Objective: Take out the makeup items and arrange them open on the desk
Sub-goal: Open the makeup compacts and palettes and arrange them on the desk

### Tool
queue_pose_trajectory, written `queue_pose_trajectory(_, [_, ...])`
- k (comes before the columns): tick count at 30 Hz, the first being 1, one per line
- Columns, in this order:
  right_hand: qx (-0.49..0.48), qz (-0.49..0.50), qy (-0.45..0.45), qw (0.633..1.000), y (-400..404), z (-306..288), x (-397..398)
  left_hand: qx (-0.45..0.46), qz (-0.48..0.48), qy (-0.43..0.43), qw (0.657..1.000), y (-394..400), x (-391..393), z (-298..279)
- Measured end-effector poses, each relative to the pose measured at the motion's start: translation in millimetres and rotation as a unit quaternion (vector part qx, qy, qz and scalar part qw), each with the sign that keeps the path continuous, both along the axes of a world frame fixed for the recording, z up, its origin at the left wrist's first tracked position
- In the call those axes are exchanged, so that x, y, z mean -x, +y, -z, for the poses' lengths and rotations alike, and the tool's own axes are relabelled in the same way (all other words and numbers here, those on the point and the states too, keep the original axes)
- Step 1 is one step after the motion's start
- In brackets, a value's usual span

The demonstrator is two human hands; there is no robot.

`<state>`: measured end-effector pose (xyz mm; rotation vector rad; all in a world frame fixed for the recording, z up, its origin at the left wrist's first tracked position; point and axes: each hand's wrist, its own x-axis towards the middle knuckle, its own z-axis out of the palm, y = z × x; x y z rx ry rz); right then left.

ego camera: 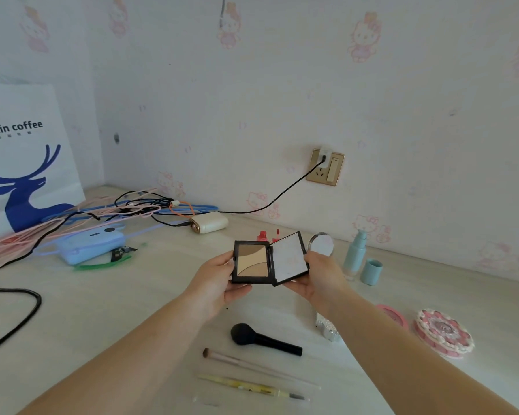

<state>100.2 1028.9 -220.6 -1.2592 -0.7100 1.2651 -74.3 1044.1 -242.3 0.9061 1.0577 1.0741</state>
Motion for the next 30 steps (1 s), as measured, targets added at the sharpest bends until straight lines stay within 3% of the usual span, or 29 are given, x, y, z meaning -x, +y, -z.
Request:
queue_pose_trajectory(7, [0.039,-0.025,-0.065,0.997,5.2,13.4,1.3,0.044,0.025,0.169,0.984,5.2,9.8,-2.2])
queue_pose_trajectory(18, [0.059,-0.046,-0.112,0.991,19.2,34.6,11.6,0.043,0.036,0.207,0.977,14.5,17.2,1.4])
queue_pose_trajectory(25, [0.055,-0.086,-0.109,0.989,21.6,35.2,15.1,-0.012,0.044,0.307,0.951,29.7,26.8,12.8])
queue_pose_trajectory(30, [0.079,-0.099,-0.192,0.973,25.0,35.7,14.2,-0.034,0.041,0.358,0.932,30.9,30.5,11.0])
